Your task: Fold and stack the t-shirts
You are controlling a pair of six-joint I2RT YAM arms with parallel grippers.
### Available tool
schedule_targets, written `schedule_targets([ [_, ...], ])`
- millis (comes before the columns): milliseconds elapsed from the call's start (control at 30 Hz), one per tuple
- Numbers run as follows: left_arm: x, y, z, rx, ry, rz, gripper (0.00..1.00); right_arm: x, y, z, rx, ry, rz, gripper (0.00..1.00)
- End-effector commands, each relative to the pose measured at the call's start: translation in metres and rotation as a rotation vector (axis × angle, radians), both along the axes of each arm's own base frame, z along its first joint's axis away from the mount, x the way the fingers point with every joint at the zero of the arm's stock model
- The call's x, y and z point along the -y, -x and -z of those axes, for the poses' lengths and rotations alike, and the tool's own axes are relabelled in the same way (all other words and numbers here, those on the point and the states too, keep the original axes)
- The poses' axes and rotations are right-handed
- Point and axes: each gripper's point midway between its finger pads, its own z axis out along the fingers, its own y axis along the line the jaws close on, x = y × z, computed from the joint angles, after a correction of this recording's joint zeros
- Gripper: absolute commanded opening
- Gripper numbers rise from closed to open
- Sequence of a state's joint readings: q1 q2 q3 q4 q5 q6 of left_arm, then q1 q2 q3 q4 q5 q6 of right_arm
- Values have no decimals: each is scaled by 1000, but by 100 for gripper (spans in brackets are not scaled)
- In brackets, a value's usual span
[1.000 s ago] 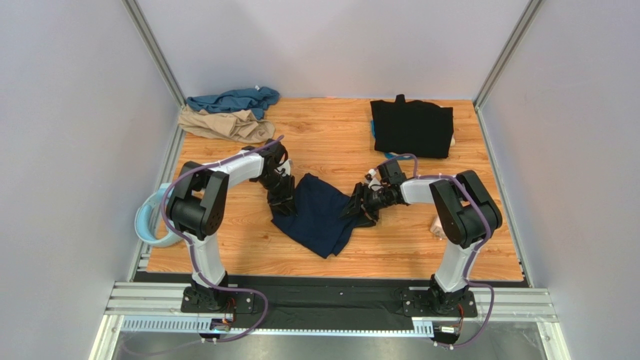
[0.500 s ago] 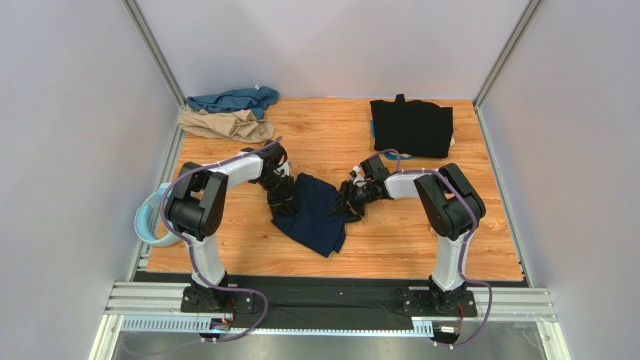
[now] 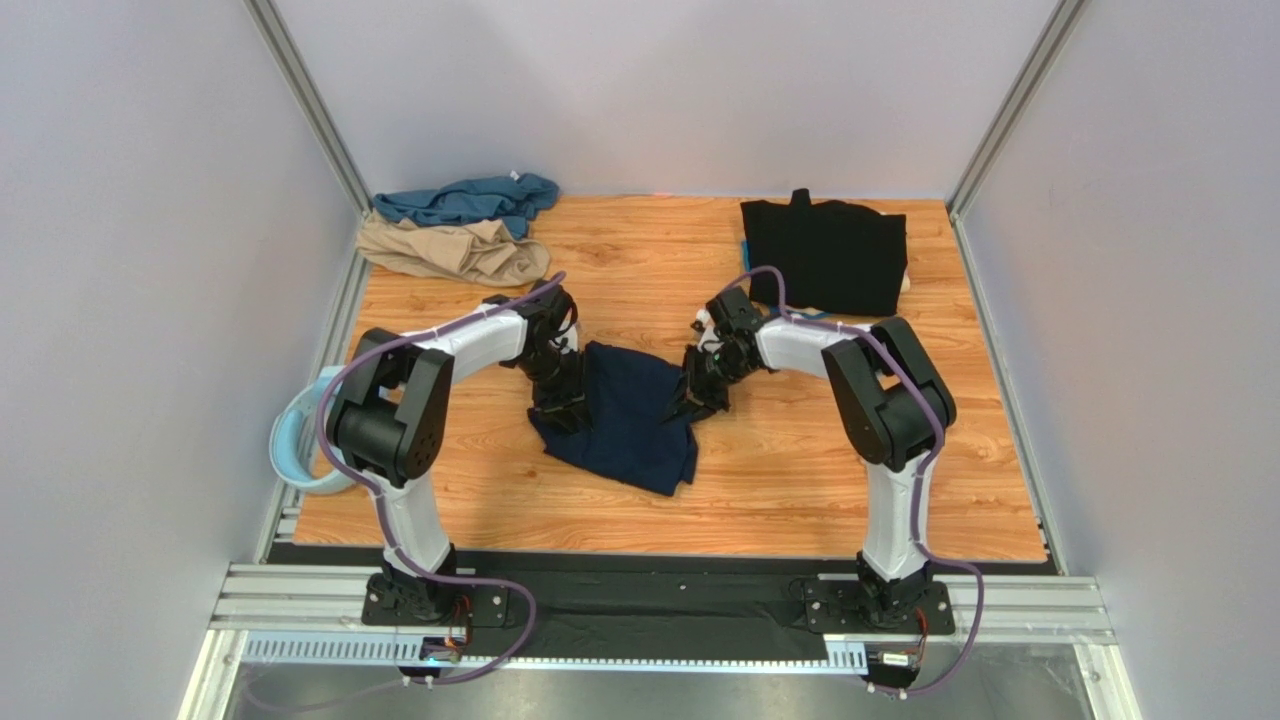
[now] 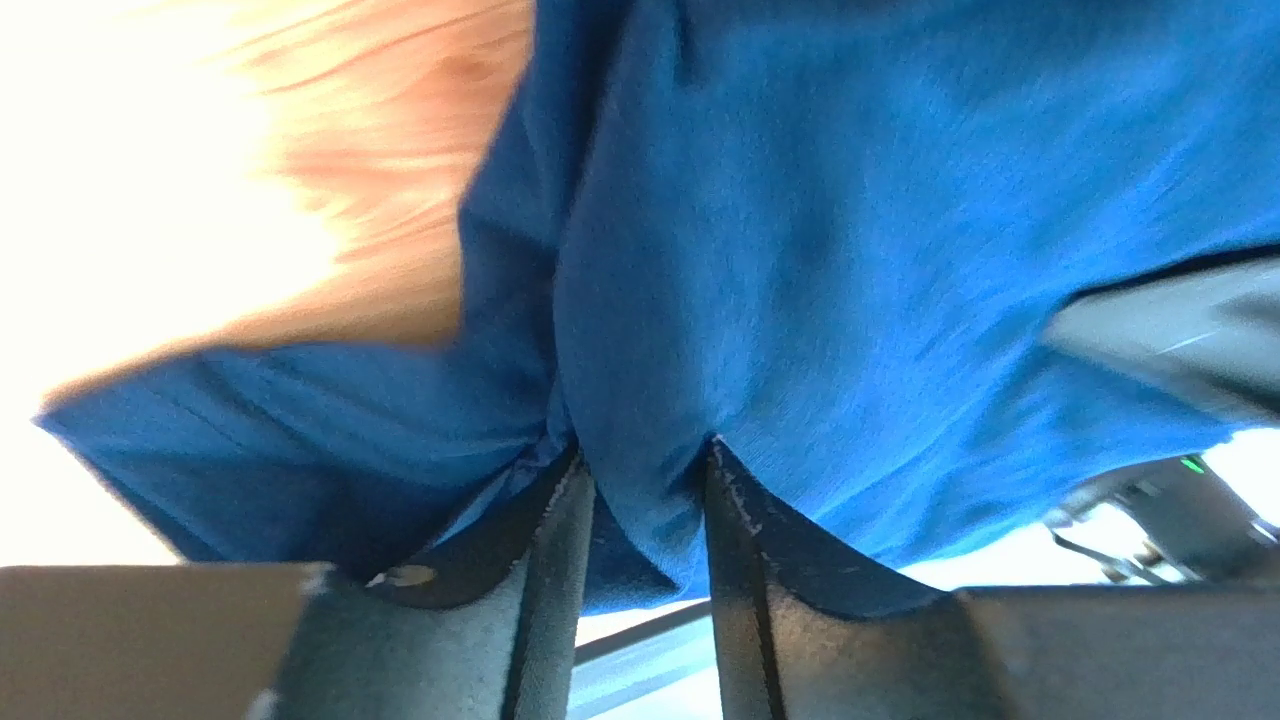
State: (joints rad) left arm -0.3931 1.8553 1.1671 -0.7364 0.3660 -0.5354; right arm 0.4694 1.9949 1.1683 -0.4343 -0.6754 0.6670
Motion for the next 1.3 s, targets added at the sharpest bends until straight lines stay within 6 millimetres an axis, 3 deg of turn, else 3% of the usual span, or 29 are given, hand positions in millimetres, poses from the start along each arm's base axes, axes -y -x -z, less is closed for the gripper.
schedule_targets([
  [0, -46, -23, -24, 144, -242, -26, 42, 39, -46, 8, 136, 216, -67, 0],
  [33, -56, -22, -32, 143, -274, -34, 43, 36, -66, -5, 187, 210, -69, 0],
  [133, -83, -27, -55, 173, -324, -104, 43, 45, -85, -8, 187, 224, -71, 0],
  [200, -104, -33, -71, 219, -355, -163, 43, 47, -107, -25, 226, 230, -55, 0],
  [233, -108, -32, -75, 228, -362, -168, 43, 48, -113, -24, 229, 238, -65, 0],
  [267, -112, -33, -78, 236, -364, -173, 43, 45, -126, -42, 269, 231, -72, 0],
  [300, -116, -33, -81, 249, -368, -182, 43, 47, -133, -46, 285, 250, -75, 0],
  [367, -119, -31, -81, 245, -379, -167, 43, 49, -142, -46, 287, 276, -106, 0],
  [433, -121, -26, -74, 218, -387, -156, 43, 44, -169, -69, 377, 261, -111, 0],
  [467, -120, -23, -71, 205, -382, -152, 43, 46, -171, -56, 358, 275, -139, 0],
  [500, -119, -20, -68, 193, -380, -147, 43, 46, -190, -74, 426, 274, -128, 0],
  [600, -120, -10, -62, 172, -377, -137, 42, 57, -207, -71, 459, 311, -129, 0],
  [867, -125, 2, -54, 143, -396, -112, 42, 96, -232, -102, 580, 333, -81, 0],
  [1100, -119, 5, -44, 106, -370, -120, 40, 127, -252, -163, 764, 357, -45, 0],
  [1267, -118, 6, -40, 88, -372, -115, 40, 139, -253, -204, 837, 307, -5, 0],
])
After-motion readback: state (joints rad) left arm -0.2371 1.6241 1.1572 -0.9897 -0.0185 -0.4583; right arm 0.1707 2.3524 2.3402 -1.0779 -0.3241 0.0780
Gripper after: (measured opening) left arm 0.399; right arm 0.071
